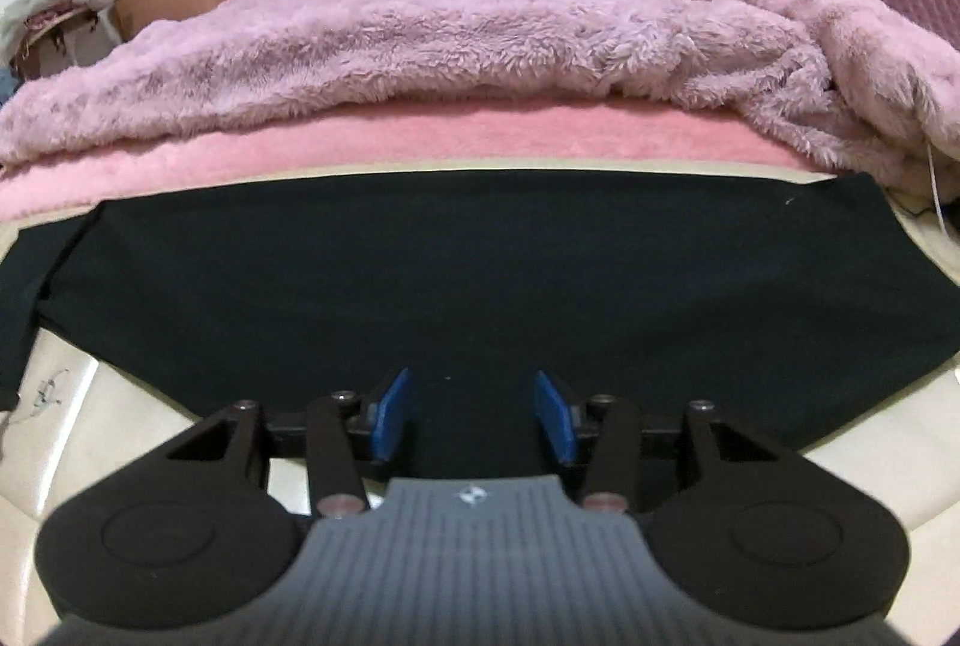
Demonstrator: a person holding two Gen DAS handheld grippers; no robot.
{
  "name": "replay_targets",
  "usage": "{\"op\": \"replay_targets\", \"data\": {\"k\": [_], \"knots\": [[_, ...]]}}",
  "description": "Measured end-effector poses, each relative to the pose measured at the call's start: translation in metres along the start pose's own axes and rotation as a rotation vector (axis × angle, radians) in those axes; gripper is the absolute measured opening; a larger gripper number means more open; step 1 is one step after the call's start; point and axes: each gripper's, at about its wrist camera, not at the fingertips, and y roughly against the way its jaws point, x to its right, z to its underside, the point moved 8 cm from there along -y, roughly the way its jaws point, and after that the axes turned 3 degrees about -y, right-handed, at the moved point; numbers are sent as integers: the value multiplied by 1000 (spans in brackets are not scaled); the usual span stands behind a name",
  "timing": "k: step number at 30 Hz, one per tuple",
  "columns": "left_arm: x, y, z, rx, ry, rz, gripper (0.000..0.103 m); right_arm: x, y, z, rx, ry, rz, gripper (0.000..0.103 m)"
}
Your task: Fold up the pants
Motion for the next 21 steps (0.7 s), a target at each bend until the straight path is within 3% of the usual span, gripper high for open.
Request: {"op": "replay_targets", "data": {"k": [3,4,5,12,21], "knots": [[-5,-1,-3,1,65,23,27,6,-5,-1,-12,-3,15,45],[-6,-2,-4,1,69,8,7,6,-5,1,-17,-4,19,45],[-7,-3,-5,0,76,-1,3,7,-7,1,-21,-4,24,45],[-35,21,-22,71,141,-35,2,1,-3,4,-23,55,42,45],[-138,43,-81,93,175,-105,2,26,-4,-11,-3,44,123,45]]}}
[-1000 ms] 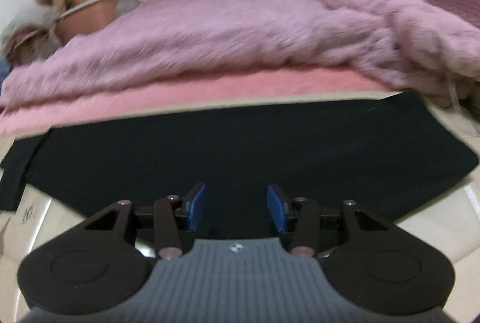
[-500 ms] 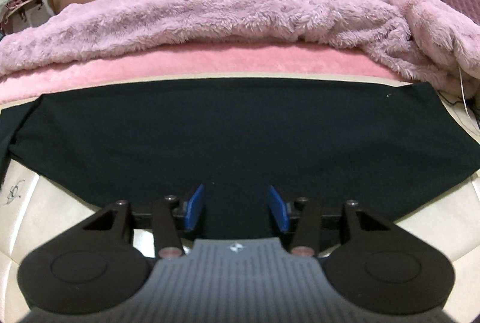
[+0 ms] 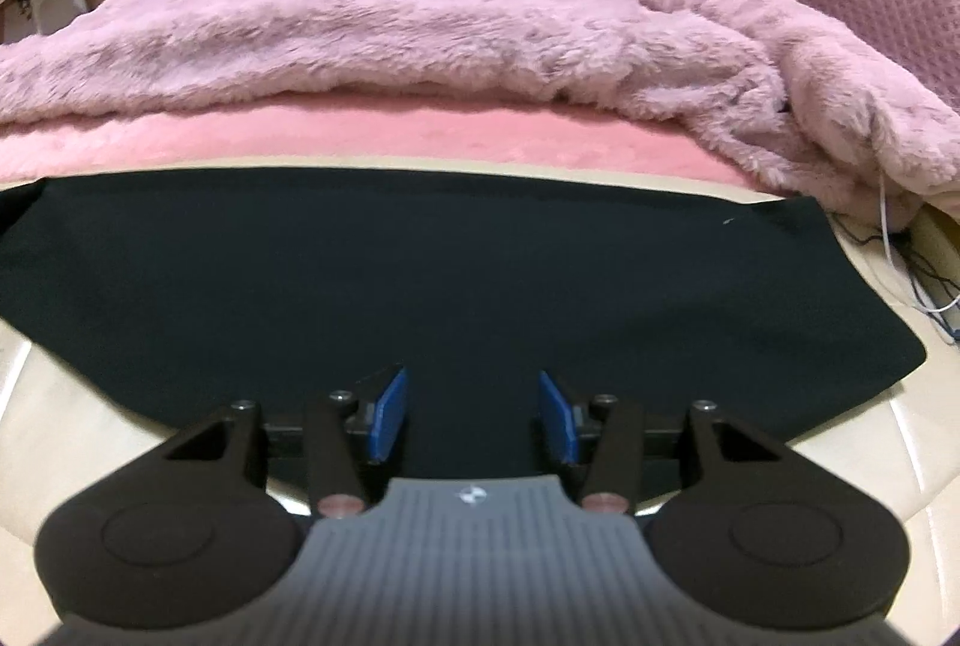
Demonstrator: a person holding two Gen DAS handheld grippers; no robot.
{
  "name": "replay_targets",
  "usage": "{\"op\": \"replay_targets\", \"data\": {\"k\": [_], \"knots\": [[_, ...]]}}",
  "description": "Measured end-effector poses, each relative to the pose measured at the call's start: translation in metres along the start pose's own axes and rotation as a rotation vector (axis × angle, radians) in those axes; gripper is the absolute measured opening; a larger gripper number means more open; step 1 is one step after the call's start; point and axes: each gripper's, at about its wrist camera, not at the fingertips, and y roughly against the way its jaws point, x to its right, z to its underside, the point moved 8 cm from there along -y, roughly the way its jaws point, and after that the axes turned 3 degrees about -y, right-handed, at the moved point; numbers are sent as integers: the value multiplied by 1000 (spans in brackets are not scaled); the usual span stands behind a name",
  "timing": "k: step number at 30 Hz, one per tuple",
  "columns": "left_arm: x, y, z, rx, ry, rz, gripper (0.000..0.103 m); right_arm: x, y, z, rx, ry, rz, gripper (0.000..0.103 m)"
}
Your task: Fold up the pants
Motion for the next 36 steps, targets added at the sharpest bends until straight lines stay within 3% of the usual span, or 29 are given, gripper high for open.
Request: {"op": "replay_targets", "data": {"k": [3,7,16,18,19,20,26,31,34,36], "knots": [[-33,-20,-28,-45,25,-20,2,9,-4,-4,4,-11,17,45],[-69,-61,-41,-143,92,-19,1,16,-10,-5,3,-19,34,45],[-86,-145,-21,-315,53,-80,2,30,-25,2,-30,-9,67,45],[-93,-151,-14,-328,61,-151,7,34,-26,3,-36,-15,77,45],[-98,-150,-13,-319,81,-172,16,36,-26,5,-38,-16,78,45],[-103,-147,-11,-305,114,-172,23,38,-26,5,-40,-14,81,45],[-124,-96,10,-225,397,-98,36,34,-14,13,-38,-9,67,45],[-116,-72,50,-217,715,79,37,18,0,21,-24,-12,35,47],[-110,-72,70,-210,876,122,37,11,8,24,-21,-11,18,47],[-110,-77,77,-180,971,141,43,8,13,26,-19,-5,14,47]]}}
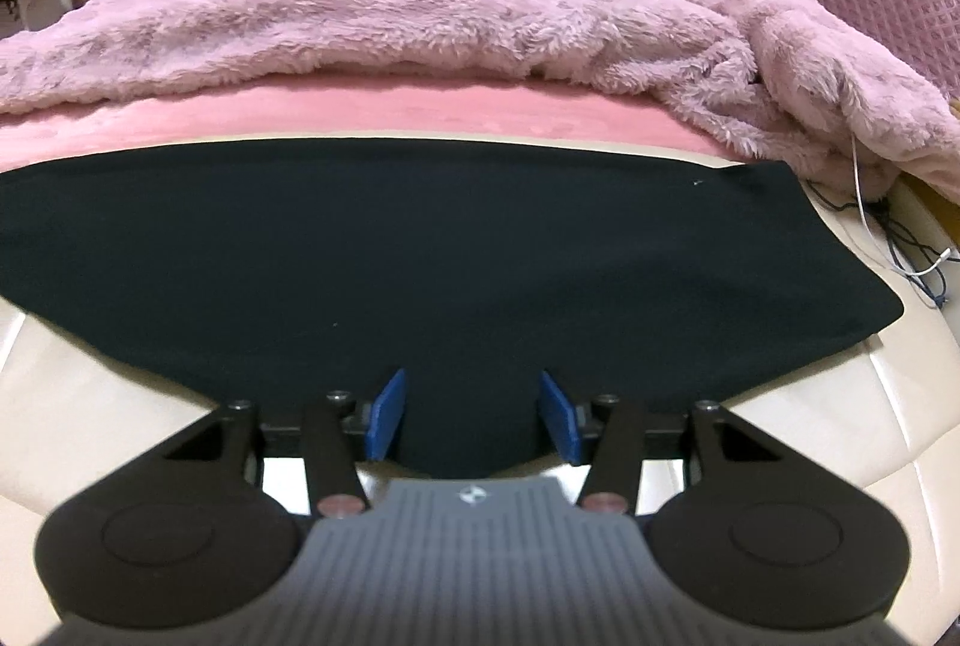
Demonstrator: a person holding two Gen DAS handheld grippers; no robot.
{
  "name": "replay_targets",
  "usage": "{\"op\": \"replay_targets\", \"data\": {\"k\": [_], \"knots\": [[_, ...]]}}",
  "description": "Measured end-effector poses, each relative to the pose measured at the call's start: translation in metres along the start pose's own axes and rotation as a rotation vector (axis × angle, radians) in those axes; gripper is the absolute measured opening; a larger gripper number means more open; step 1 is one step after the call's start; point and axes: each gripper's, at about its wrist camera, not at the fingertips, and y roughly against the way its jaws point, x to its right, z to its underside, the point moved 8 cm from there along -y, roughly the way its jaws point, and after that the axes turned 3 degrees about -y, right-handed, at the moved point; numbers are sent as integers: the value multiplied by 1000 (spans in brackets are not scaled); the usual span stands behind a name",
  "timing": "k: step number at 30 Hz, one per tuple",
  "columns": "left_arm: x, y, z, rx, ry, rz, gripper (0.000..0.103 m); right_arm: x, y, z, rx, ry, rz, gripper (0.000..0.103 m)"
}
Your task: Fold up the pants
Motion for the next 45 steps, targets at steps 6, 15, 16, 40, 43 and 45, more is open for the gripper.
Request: {"op": "replay_targets", "data": {"k": [6,15,16,40,43,45], "knots": [[4,-2,-4,74,60,17,41,-2,22,16,-23,47,22,50],[2,-2,-2,115,-10,-64,2,-12,12,31,-78,70,99,44],[3,-1,-3,122,-20,-73,2,-9,6,29,-96,42,107,37],[-20,35,-17,132,-114,-179,1,-29,-3,30,-34,-273,19,4],[-20,39,-20,149,-111,-188,1,-26,11,28,-10,-277,1,0],[-24,44,-22,154,-101,-214,1,-24,17,34,-46,-267,-20,0]]}}
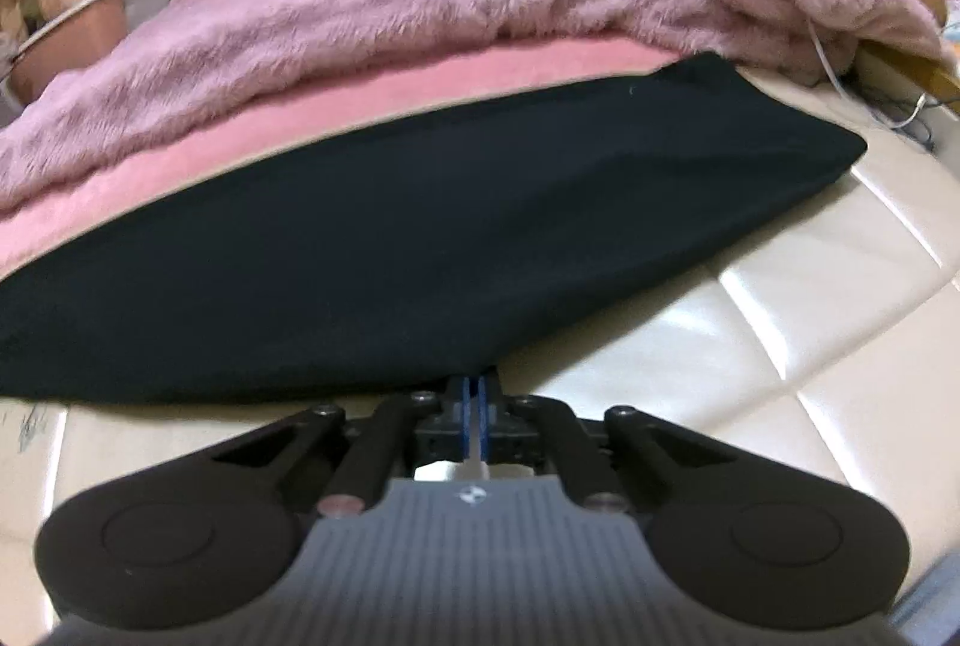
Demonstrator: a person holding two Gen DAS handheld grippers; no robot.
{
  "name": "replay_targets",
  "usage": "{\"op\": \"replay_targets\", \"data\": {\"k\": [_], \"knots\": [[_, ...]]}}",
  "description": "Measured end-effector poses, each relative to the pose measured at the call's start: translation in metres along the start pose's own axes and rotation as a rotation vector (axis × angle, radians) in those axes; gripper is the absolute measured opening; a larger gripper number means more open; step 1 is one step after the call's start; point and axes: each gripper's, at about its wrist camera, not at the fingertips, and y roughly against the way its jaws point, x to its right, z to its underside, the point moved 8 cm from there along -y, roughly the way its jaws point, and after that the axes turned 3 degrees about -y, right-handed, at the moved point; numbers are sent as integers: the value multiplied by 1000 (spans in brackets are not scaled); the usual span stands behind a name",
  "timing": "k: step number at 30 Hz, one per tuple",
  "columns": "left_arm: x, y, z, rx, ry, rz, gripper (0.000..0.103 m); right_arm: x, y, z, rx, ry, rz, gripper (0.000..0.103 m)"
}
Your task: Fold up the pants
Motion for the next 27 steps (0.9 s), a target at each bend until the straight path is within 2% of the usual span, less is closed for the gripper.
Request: {"op": "replay_targets", "data": {"k": [8,12,13,15,17,22,27], "knots": [[-38,22,6,-1,-66,-147,1,-1,28,44,-159,50,-61,0],[-56,37,8,13,-67,-175,1,-11,38,64,-216,87,-99,0],[-57,43,8,23,-67,-162,1,-14,41,66,-222,107,-104,2],[-55,56,7,55,-65,-114,1,-17,48,66,-207,145,-100,25],[-49,71,5,92,-73,-68,1,-16,57,60,-163,181,-81,38],[-7,116,3,200,-148,62,1,-6,73,33,-50,223,-34,44],[68,165,16,306,-304,164,1,2,69,3,-12,163,-73,53]]}}
